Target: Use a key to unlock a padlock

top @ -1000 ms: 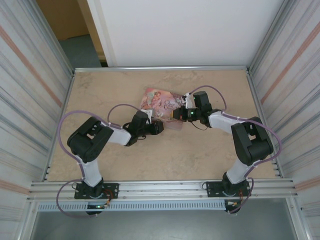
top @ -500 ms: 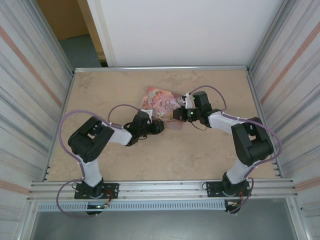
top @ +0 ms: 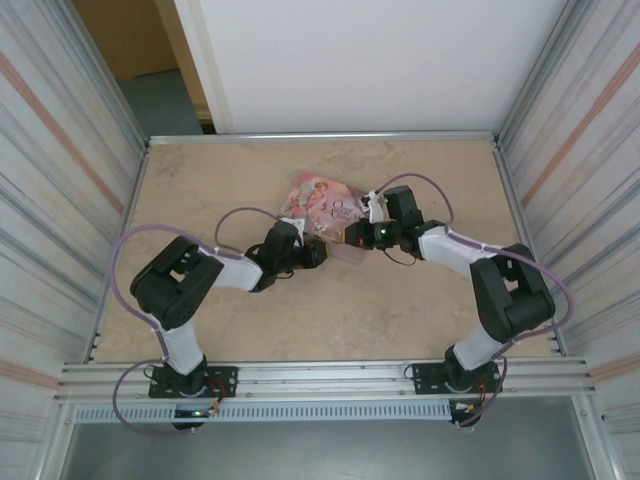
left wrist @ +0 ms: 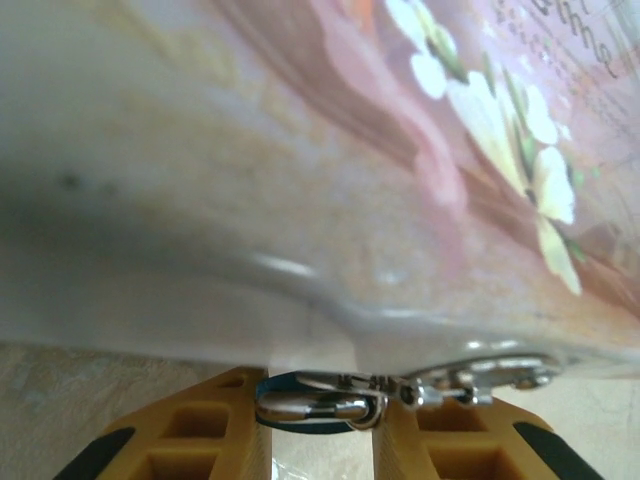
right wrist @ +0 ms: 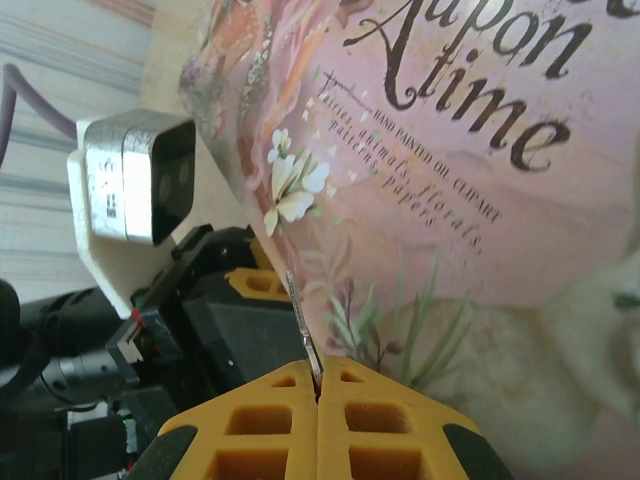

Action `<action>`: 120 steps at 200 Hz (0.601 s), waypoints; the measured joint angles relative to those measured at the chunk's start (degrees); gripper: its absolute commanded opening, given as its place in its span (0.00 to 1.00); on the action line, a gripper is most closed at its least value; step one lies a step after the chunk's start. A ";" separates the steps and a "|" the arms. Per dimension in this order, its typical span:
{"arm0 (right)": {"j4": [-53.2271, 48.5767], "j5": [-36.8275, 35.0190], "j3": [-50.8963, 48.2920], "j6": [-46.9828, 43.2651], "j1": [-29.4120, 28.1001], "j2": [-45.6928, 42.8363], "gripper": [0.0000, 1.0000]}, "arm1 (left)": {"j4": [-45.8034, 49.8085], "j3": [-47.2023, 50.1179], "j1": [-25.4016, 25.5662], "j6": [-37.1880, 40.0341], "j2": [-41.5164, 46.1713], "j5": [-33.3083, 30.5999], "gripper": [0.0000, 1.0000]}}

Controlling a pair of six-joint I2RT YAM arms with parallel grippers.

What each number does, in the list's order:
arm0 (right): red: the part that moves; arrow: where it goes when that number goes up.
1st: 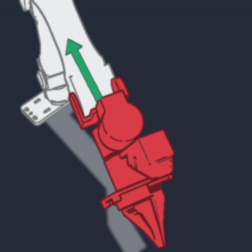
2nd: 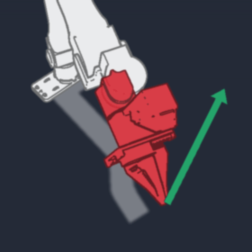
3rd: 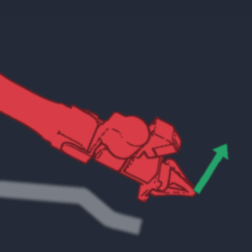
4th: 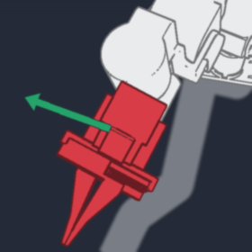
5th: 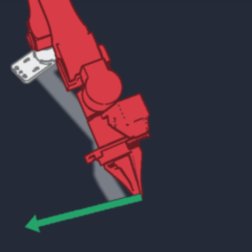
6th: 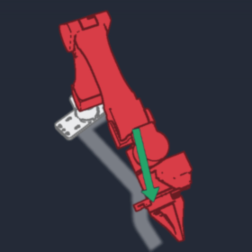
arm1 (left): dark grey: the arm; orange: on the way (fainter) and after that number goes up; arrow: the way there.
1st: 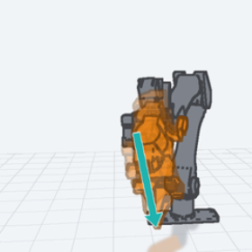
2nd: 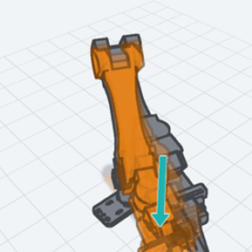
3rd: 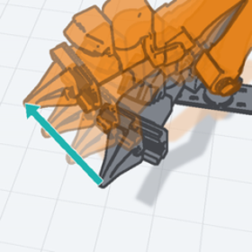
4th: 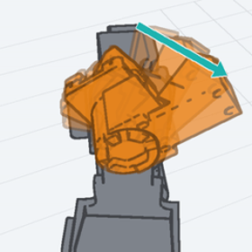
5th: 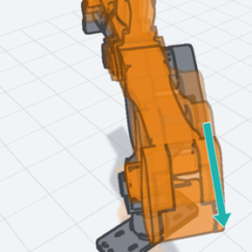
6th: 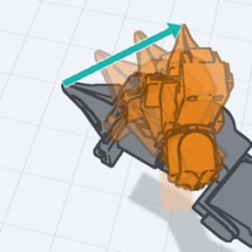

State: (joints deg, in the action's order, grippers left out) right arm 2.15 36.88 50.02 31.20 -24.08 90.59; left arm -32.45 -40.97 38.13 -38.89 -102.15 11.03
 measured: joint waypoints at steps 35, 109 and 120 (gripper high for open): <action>-2.27 -0.07 -2.56 -3.89 0.85 -7.19 0.00 | 5.07 -0.04 -0.02 -0.42 4.24 1.68 0.09; -6.71 -4.81 -11.06 -10.93 -2.64 -21.53 0.00 | 16.63 -5.49 -0.02 -4.11 6.62 7.02 0.04; -6.95 -6.08 -12.39 -11.50 -4.02 -22.95 0.00 | 17.99 -5.99 -0.02 -4.74 7.02 7.58 0.04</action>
State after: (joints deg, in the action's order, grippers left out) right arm -4.80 30.81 37.63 19.70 -28.10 67.64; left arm -14.46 -46.96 38.11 -43.64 -95.13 18.61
